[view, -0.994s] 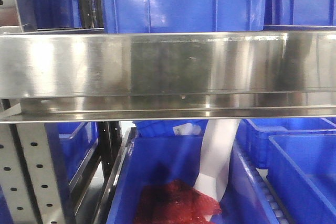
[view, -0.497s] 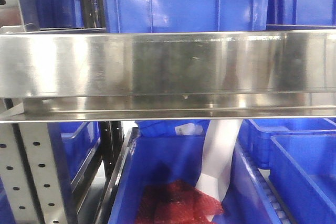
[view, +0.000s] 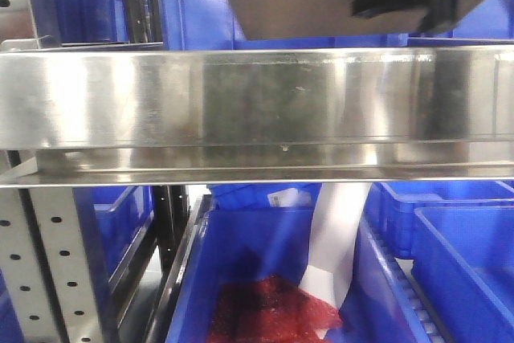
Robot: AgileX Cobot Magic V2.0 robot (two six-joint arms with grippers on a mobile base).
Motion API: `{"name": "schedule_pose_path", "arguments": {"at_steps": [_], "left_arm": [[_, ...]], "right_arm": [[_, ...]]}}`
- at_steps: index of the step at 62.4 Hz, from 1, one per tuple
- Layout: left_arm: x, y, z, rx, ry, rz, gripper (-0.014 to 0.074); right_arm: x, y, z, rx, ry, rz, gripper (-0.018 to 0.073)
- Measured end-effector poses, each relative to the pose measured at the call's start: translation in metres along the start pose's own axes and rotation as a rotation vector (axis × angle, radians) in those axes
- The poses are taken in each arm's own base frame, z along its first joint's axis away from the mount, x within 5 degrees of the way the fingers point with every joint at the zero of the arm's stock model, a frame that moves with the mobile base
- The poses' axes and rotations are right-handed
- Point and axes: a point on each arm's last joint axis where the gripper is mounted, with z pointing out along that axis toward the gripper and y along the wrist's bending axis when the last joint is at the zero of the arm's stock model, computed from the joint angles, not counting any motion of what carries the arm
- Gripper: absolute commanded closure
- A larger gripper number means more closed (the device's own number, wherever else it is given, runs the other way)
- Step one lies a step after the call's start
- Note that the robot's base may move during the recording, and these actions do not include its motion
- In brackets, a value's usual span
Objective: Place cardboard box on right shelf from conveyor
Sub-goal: 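Raise the box with the right gripper above the upper steel shelf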
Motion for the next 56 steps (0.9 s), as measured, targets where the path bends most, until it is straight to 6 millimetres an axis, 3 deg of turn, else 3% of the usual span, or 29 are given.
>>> {"name": "schedule_pose_path", "arguments": {"at_steps": [17,23,32,56], "left_arm": [[0.0,0.0,0.0,0.0,0.0,0.0,0.0715],[0.0,0.0,0.0,0.0,0.0,0.0,0.0715],[0.0,0.0,0.0,0.0,0.0,0.0,0.0715],[0.0,0.0,0.0,0.0,0.0,0.0,0.0715]], "right_arm": [[0.0003,0.0059,0.0095,-0.01,-0.011,0.005,0.0379],[0.0005,0.0067,0.0107,-0.012,-0.01,0.049,0.0253],[0.0,0.0058,0.0107,-0.003,-0.015,0.146,-0.0071],[-0.0005,0.0039,0.0101,0.008,-0.02,0.224,-0.0048]]}}
